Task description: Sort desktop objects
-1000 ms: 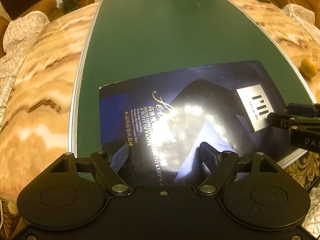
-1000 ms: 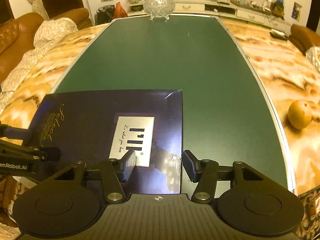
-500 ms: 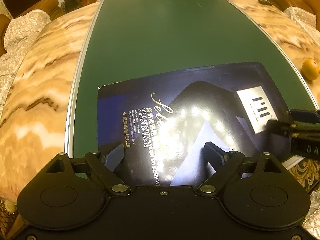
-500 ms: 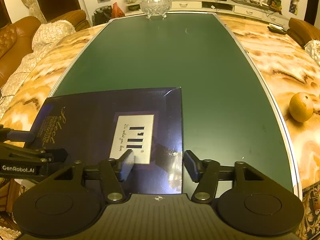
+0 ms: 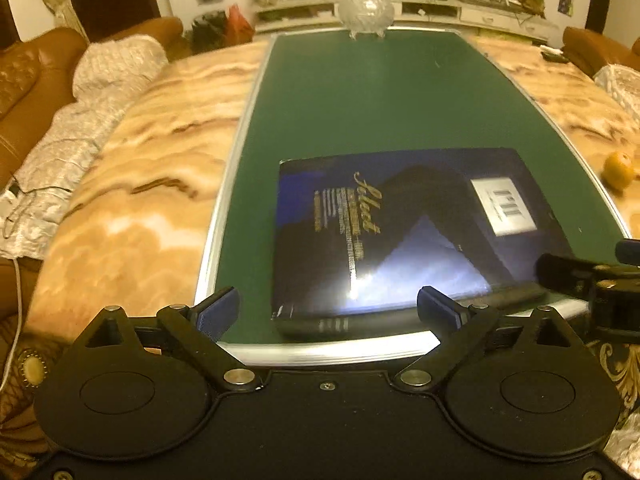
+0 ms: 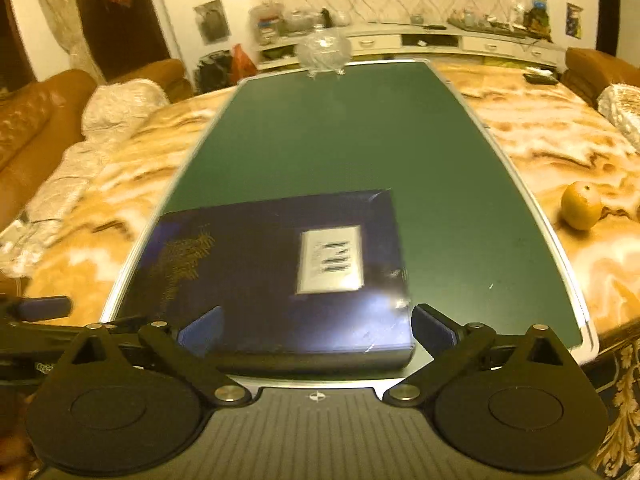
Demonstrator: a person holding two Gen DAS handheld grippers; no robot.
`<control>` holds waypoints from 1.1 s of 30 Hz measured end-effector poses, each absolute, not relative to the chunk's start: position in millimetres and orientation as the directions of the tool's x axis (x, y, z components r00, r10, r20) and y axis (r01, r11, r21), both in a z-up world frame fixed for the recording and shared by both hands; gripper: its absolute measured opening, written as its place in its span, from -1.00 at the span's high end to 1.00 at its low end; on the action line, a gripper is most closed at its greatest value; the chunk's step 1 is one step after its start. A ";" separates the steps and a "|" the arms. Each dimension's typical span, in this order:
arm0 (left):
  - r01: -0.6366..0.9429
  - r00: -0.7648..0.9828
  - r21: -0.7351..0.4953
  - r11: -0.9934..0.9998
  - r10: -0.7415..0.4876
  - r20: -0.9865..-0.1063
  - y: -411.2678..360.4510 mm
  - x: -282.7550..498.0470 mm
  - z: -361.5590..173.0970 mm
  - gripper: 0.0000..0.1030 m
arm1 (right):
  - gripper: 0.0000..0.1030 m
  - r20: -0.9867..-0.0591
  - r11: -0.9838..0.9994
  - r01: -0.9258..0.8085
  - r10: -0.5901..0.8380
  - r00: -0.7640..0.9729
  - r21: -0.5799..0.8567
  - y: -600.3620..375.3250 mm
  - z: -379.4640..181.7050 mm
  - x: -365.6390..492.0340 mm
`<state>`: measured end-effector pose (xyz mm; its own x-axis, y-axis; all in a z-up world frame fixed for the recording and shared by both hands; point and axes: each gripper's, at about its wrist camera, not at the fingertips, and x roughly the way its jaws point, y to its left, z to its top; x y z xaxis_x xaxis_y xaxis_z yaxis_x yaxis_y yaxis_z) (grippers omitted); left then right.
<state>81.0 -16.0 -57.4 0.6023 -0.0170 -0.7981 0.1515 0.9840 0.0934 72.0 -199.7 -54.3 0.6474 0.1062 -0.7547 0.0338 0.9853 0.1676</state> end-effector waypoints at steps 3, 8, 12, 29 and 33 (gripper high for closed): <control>0.140 0.612 0.094 0.986 -0.011 -0.791 -9.3 53.7 -48.8 -0.90 | -1.00 -0.747 0.985 0.024 0.112 0.655 0.169 -185.7 -42.5 40.5; 0.095 0.610 0.061 0.994 -0.009 -0.792 7.0 20.2 -46.1 -1.00 | -1.00 -0.713 0.987 0.072 0.053 0.699 0.144 -171.6 -37.1 -8.8; 0.069 0.601 0.069 0.995 0.014 -0.799 12.6 4.1 -47.8 -1.00 | -1.00 -0.716 0.989 0.099 0.010 0.698 0.111 -161.2 -42.0 -33.2; 0.049 0.578 0.059 0.997 0.019 -0.815 17.7 -9.2 -58.0 -1.00 | -1.00 -0.729 0.992 0.107 -0.027 0.684 0.064 -150.0 -49.5 -50.6; 0.046 0.567 0.064 0.997 0.027 -0.823 17.2 -7.2 -63.4 -1.00 | -1.00 -0.738 0.992 0.109 -0.028 0.675 0.061 -149.2 -54.8 -49.3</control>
<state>-7.2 17.2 -63.4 0.5671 0.0266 -0.8232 0.0455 0.9969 0.0635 -49.3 -149.2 -54.8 0.6746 -0.0283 -0.7376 0.1087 0.9922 0.0614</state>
